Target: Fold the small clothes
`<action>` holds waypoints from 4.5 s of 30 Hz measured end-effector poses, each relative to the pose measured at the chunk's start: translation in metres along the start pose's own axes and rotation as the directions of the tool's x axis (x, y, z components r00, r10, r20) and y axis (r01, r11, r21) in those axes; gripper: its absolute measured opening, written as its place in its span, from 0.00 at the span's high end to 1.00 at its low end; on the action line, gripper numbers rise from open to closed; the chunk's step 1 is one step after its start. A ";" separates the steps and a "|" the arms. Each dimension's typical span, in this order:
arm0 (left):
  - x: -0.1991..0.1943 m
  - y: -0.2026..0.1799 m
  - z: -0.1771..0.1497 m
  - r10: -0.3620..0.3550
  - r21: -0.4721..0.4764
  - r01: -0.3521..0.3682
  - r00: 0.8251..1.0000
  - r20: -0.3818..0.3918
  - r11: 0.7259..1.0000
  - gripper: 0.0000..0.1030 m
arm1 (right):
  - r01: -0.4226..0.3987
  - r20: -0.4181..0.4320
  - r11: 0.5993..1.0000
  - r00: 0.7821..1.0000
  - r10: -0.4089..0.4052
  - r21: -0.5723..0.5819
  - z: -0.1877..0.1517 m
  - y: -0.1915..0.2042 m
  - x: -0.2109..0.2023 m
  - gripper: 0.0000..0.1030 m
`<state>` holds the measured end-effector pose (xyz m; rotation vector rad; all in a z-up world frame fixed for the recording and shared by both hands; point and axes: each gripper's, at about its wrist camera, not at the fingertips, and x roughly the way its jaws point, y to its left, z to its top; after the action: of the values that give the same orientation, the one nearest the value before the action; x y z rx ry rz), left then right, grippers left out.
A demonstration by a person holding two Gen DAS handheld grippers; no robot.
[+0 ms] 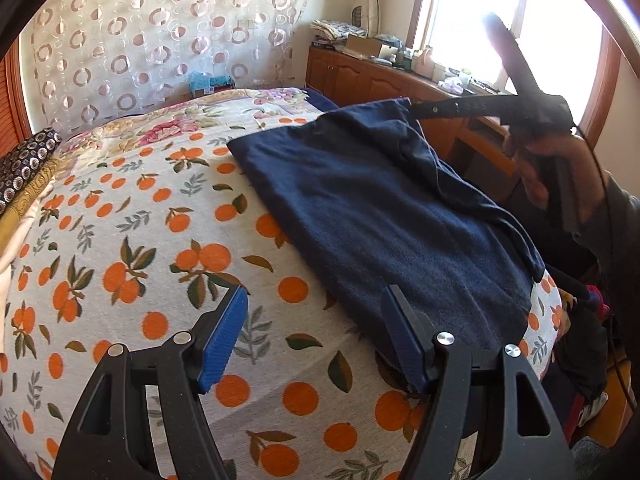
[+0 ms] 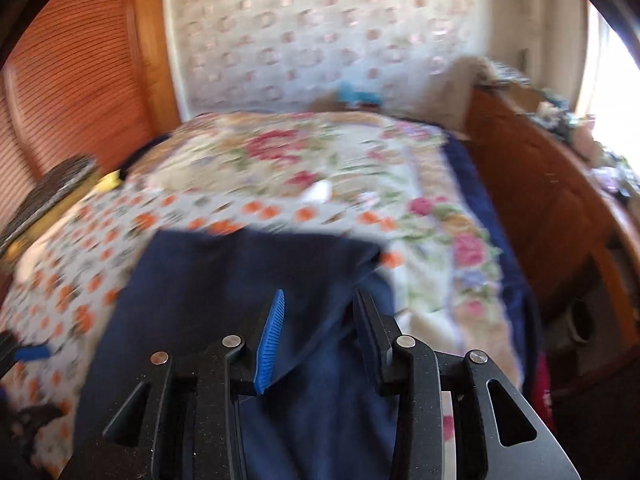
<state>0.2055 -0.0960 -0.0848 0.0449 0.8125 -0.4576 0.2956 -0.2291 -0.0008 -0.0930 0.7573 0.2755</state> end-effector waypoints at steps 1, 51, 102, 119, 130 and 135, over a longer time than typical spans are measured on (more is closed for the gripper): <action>0.003 -0.001 -0.001 0.000 0.002 0.000 1.000 -0.006 1.000 0.32 | -0.023 -0.019 1.000 1.000 0.023 -0.006 -0.005 0.006 0.001 0.56; -0.011 -0.059 -0.013 0.003 0.091 -0.002 1.000 -0.008 0.996 0.21 | 0.051 -0.011 0.998 0.999 -0.050 0.049 -0.172 -0.060 -0.091 0.95; -0.009 -0.093 -0.062 -0.033 0.039 0.035 0.998 -0.045 0.999 0.46 | -0.191 0.024 0.904 0.980 0.197 0.382 -0.212 -0.109 -0.058 0.38; -0.040 -0.087 -0.046 -0.037 0.119 0.030 0.997 0.063 0.992 0.93 | -0.117 0.142 0.979 0.985 0.094 0.169 -0.191 -0.066 -0.113 0.91; -0.116 -0.067 -0.015 -0.083 0.120 0.059 0.976 0.203 0.991 0.94 | -0.156 0.258 0.986 0.957 0.135 0.063 -0.183 -0.040 -0.171 0.92; -0.148 -0.067 -0.005 -0.124 0.127 0.095 0.961 0.246 0.987 0.94 | -0.186 0.306 0.982 0.937 0.172 0.017 -0.187 -0.039 -0.198 0.92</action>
<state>0.0861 -0.0992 0.0257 0.0464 0.5386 -0.6014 0.0449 -0.3431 -0.0010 0.0617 0.4655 0.4352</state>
